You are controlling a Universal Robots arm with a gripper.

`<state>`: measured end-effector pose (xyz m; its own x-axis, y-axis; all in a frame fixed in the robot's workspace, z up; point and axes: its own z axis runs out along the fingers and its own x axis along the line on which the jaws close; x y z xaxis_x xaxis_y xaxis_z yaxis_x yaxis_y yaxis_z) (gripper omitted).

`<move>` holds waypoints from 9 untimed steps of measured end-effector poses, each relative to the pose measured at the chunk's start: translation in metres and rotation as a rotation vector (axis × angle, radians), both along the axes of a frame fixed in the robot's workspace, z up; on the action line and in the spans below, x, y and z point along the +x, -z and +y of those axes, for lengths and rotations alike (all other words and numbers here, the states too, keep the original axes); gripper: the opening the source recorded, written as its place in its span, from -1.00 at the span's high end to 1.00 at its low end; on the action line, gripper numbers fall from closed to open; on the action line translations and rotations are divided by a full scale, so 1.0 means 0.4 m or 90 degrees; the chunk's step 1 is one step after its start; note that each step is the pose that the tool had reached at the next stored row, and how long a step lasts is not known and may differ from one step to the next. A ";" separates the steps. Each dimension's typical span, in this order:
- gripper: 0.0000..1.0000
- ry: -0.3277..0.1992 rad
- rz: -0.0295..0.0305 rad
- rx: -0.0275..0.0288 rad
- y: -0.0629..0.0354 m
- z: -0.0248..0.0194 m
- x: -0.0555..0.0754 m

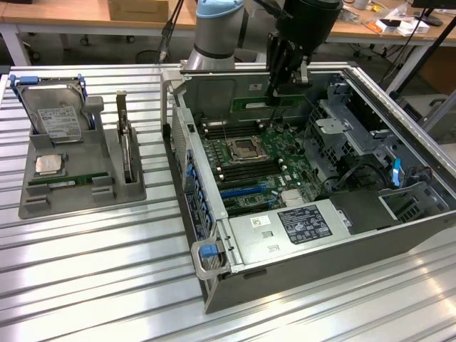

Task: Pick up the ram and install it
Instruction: 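Pick up the ram and move it above insertion slot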

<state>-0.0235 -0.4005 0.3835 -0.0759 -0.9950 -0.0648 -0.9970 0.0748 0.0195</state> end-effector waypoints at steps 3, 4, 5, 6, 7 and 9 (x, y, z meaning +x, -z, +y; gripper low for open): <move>0.73 0.018 0.0000 0.0000 0.000 0.000 0.001; 0.73 0.020 0.0000 0.0000 0.000 0.000 0.001; 0.73 0.020 0.0000 0.0000 0.000 0.000 0.001; 0.73 0.020 0.0000 0.0000 0.000 0.000 0.001; 0.73 0.019 0.0001 0.0000 0.000 0.000 0.003; 0.73 0.019 0.0001 0.0000 0.000 0.000 0.008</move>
<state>-0.0201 -0.4005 0.3835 -0.1058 -0.9923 -0.0648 -0.9943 0.1047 0.0197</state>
